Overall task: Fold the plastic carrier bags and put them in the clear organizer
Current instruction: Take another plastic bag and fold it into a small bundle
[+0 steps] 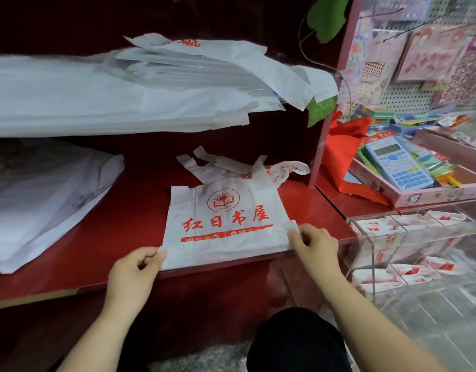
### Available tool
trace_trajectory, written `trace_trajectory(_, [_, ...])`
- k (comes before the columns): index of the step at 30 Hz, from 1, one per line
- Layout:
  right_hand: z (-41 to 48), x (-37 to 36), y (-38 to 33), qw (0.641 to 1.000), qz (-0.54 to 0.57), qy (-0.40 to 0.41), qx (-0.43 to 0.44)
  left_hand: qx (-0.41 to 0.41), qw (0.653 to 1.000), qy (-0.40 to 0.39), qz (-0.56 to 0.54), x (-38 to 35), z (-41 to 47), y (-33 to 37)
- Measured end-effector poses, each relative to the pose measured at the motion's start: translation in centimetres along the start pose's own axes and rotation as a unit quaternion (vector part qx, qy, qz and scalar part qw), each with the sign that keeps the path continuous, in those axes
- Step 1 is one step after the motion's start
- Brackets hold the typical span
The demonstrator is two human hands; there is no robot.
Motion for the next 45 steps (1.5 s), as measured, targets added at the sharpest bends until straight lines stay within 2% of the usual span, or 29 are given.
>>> trace_trajectory(3, [0.0,-0.3,-0.3,0.998,-0.06,0.03,-0.004,-0.003,0.998,0.03,0.049,-0.1,0.1,-0.1])
trace_trajectory(10, [0.5,-1.3,0.3,0.981,-0.186,-0.014,-0.052,-0.05,0.975,0.047,0.21,-0.7,0.5,2.6])
trace_trajectory(13, [1.1,-1.4,0.6,0.974,-0.213,-0.024,-0.068,-0.098,0.951,0.045,0.289,-1.4,0.6,3.1])
trace_trajectory(17, [1.8,-1.8,0.5,0.968,-0.241,-0.022,-0.073,-0.007,0.965,0.034,0.259,-0.7,1.7,1.9])
trace_trajectory(18, [1.9,-1.8,0.5,0.968,-0.241,-0.021,-0.073,-0.025,0.964,0.056,0.26,-0.3,1.8,2.4])
trace_trajectory(20, [2.2,-1.9,0.6,0.969,-0.236,-0.016,-0.073,-0.134,0.952,0.073,0.265,-1.2,1.0,4.9])
trace_trajectory(22, [2.3,-1.9,0.8,0.971,-0.226,-0.011,-0.076,-0.285,0.92,0.008,0.267,-5.0,-0.9,7.4])
trace_trajectory(24, [2.4,-2.1,0.9,0.973,-0.217,-0.017,-0.078,-0.349,0.879,-0.095,0.311,-9.8,-2.9,7.8])
trace_trajectory(26, [2.6,-2.3,1.0,0.972,-0.215,-0.029,-0.085,-0.31,0.855,-0.199,0.365,-13.0,-3.5,6.4])
trace_trajectory(28, [2.7,-2.4,1.0,0.968,-0.23,-0.044,-0.09,-0.249,0.837,-0.269,0.407,-14.4,-3.4,4.9])
trace_trajectory(31, [2.5,-2.1,0.1,0.962,-0.259,-0.019,-0.09,-0.234,0.84,-0.276,0.405,-14.2,-2.9,5.2])
trace_trajectory(32, [2.3,-1.7,-0.9,0.966,-0.253,0.02,-0.058,-0.223,0.84,-0.28,0.407,-14.1,-2.8,5.3])
trace_trajectory(34, [0.9,-1.9,-4.1,0.974,-0.202,0.074,0.073,-0.219,0.836,-0.281,0.417,-14.2,-2.9,5.6])
trace_trajectory(36, [-1.0,-3.8,-6.6,0.967,-0.161,0.03,0.198,-0.216,0.826,-0.284,0.436,-14.5,-3.0,5.3])
trace_trajectory(38, [-2.7,-5.8,-7.3,0.953,-0.164,-0.056,0.248,-0.189,0.815,-0.31,0.451,-14.4,-3.0,4.8])
trace_trajectory(42, [-3.2,-6.1,-4.6,0.922,-0.271,-0.155,0.23,-0.178,0.832,-0.27,0.451,-11.3,-1.6,3.8])
trace_trajectory(44, [-2.4,-5.0,-2.9,0.921,-0.291,-0.179,0.19,-0.239,0.841,-0.22,0.433,-8.7,-1.0,3.7])
trace_trajectory(45, [-1.9,-4.5,-2.5,0.92,-0.296,-0.189,0.174,-0.236,0.837,-0.232,0.436,-7.8,-0.8,2.9])
Point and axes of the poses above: each hand's wrist, its own z-axis towards the middle knuckle, its own x-axis out of the back of the hand, y = z × x, the point moved 10 cm from there along z, towards the middle knuckle
